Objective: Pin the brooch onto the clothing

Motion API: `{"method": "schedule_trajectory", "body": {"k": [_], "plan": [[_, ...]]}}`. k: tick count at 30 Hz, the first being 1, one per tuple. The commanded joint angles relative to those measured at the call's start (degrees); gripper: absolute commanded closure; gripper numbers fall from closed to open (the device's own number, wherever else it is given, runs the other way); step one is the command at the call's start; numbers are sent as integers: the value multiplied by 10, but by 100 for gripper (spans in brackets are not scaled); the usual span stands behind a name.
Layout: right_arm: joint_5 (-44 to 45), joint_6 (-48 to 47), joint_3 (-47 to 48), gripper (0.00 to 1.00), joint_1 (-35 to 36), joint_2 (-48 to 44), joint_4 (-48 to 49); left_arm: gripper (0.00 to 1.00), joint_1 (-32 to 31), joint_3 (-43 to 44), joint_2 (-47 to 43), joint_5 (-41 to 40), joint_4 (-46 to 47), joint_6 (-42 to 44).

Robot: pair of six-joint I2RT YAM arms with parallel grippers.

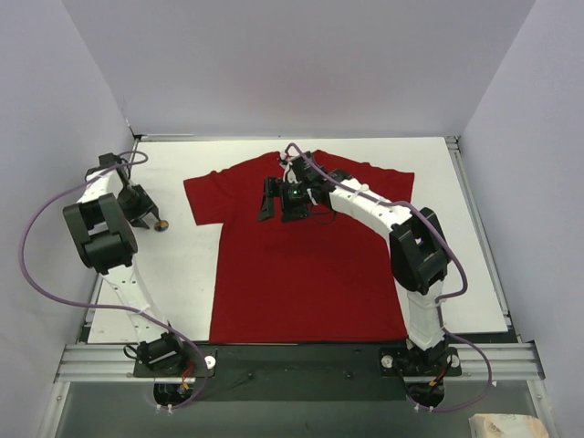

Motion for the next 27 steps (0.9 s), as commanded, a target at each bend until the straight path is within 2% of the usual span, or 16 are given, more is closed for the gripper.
{"method": "schedule_trajectory", "body": {"k": [1,8,13,18,27], "plan": [[-20,7,12,21,8,-4,10,50,-19,24,18,-8,-23,19],[-31,9,-10,22,10,-15,16,53,-35,-10,15,-7,-34,22],[-38,13,-24,23,12,-24,24,56,-38,-80,-21,11,-17,27],[-43,15,-25,23,23,-24,26,56,-51,-97,-21,9,-21,35],[-46,22,-27,23,46,-25,25,57,-116,-143,-31,2,-48,54]]}}
